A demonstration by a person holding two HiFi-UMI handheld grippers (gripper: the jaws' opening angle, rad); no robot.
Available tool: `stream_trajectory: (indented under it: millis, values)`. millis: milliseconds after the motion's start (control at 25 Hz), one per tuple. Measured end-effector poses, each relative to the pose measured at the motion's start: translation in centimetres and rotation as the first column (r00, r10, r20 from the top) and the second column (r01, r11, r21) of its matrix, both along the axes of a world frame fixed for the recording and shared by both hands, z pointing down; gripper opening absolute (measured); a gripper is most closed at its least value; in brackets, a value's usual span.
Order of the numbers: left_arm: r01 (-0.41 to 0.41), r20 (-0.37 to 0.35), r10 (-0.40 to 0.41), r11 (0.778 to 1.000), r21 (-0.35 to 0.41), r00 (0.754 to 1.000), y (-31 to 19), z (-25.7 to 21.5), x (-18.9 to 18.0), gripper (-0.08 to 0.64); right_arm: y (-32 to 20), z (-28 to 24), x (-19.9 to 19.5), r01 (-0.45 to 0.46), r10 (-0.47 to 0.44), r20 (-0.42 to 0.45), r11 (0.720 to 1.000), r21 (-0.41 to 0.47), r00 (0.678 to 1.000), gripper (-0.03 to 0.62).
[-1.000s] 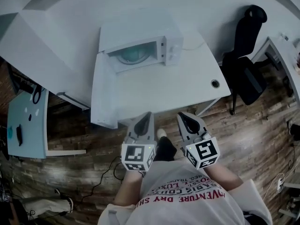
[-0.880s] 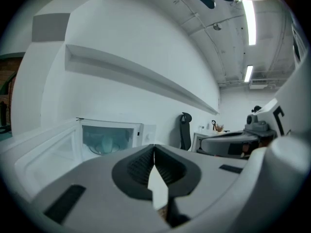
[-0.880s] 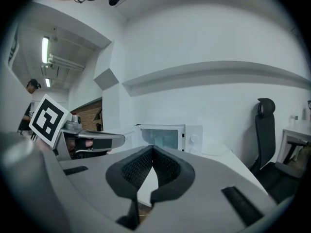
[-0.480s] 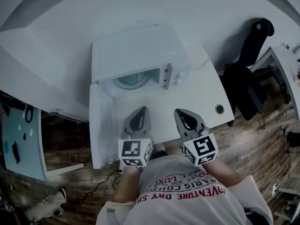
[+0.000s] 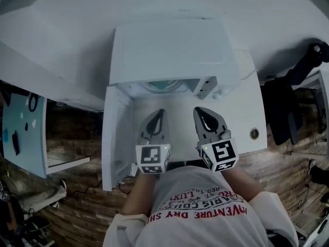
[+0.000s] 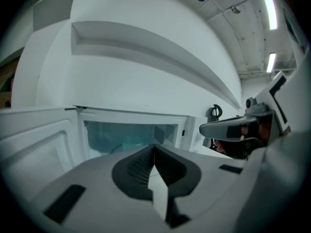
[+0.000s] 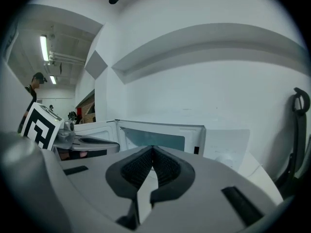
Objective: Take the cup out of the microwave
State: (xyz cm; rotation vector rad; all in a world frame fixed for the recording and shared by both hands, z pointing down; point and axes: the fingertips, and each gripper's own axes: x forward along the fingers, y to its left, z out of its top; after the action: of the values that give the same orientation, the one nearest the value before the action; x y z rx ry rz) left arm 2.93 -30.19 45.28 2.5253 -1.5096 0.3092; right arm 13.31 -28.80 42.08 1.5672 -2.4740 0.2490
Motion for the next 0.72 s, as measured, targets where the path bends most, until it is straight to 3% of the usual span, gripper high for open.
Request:
stream_trajectory:
  millis: [400, 520, 720]
  values:
    - [0.099, -0.073, -0.103, 0.994, -0.052, 0.992, -4.7, 4.3, 0.2, 0.009, -4.7, 4.5, -1.3, 0.12, -0.12, -0.004, 0.992, -0.042, 0.993, 0.012]
    - [0.095, -0.081, -0.103, 0.991, -0.093, 0.991, -5.9, 6.2, 0.6, 0.111, -5.3, 6.1, -1.4, 0.146, -0.146, -0.004, 0.986, -0.084, 0.989, 0.012]
    - [0.131, -0.065, -0.136, 0.988, -0.082, 0.989, -8.9, 7.8, 0.1, 0.243, -7.0, 7.8, -1.7, 0.167, -0.17, -0.013, 0.977, -0.131, 0.985, 0.012]
